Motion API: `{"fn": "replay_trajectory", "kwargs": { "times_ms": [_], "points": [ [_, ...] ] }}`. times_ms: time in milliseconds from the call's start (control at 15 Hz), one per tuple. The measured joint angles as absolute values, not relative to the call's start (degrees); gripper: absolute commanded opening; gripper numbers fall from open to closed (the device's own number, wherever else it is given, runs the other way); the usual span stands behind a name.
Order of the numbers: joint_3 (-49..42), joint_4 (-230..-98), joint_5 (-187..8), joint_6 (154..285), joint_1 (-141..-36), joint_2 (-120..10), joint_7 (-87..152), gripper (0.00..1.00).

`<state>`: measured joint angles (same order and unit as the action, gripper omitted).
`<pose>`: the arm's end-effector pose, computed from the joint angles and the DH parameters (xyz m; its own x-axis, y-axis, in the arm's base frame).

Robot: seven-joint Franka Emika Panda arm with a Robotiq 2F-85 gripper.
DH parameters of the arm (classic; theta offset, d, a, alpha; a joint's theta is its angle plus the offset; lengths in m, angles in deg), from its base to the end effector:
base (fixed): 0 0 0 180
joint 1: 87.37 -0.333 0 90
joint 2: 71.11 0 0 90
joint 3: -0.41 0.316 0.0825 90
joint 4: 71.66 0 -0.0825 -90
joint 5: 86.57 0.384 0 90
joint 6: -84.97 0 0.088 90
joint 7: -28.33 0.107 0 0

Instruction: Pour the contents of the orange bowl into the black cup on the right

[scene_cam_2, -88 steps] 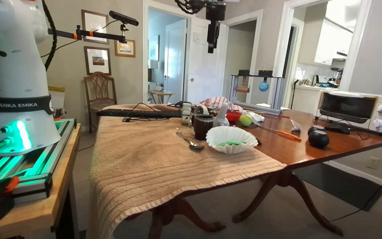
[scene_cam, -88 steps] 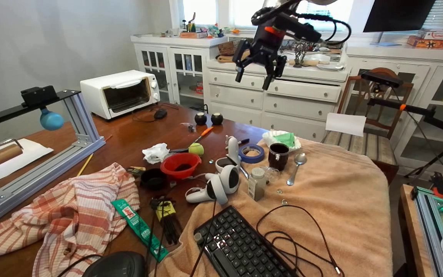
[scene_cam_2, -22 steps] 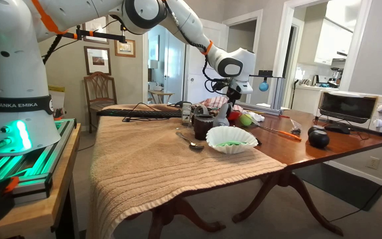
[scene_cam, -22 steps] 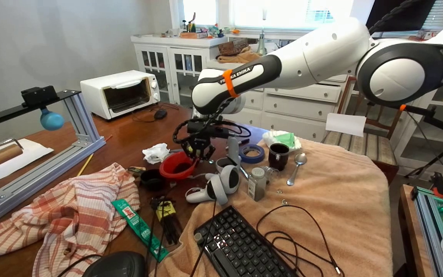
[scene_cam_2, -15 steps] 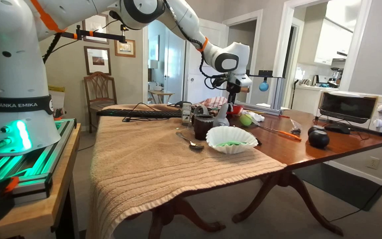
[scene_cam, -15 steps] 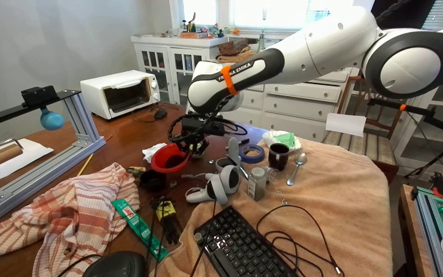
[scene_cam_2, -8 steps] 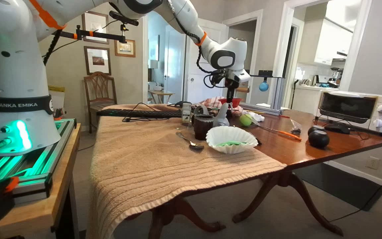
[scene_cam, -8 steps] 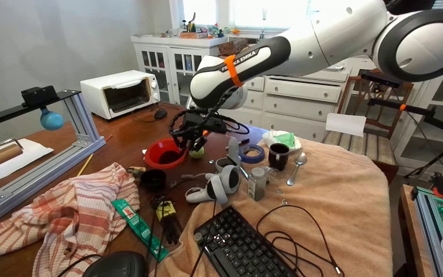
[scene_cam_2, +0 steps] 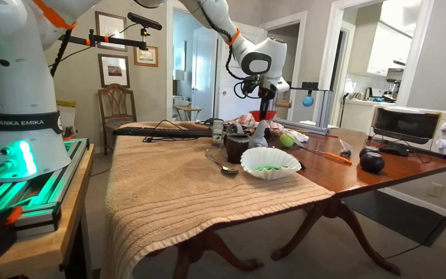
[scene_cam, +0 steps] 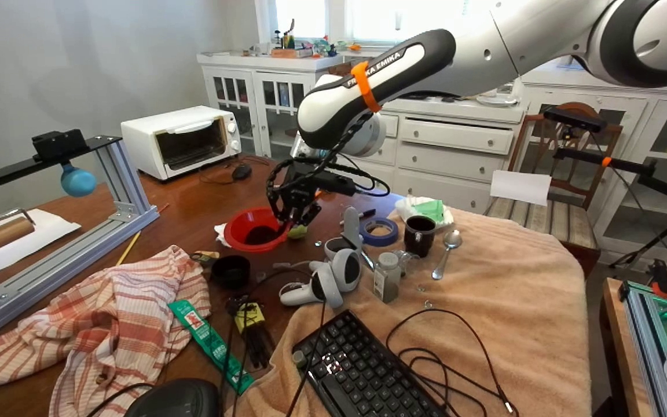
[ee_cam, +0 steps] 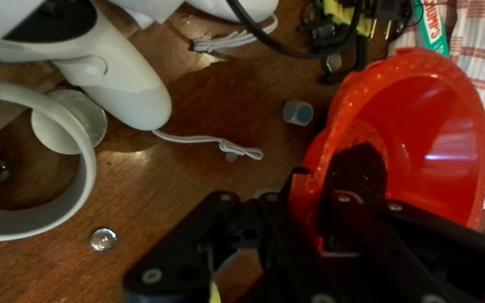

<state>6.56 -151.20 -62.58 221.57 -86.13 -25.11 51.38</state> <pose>0.7511 0.0501 0.2523 0.8092 -0.5857 -0.0463 -0.5487 -0.7251 -0.4160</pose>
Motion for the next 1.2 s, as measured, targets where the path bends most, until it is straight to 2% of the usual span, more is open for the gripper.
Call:
{"fn": "replay_trajectory", "kwargs": {
  "times_ms": [67, 133, 733, 1200],
  "points": [
    [6.5, -152.2, -62.6, 221.5, -86.2, -25.9, 51.4, 0.06],
    [6.5, -153.0, -62.6, 221.5, -86.2, -26.5, 51.4, 0.02],
    [7.1, -154.3, -60.7, 221.5, -85.6, -27.8, 50.6, 0.02],
    [9.7, -165.1, -51.2, 220.8, -83.2, -34.9, 47.7, 0.02]
  ]
}}
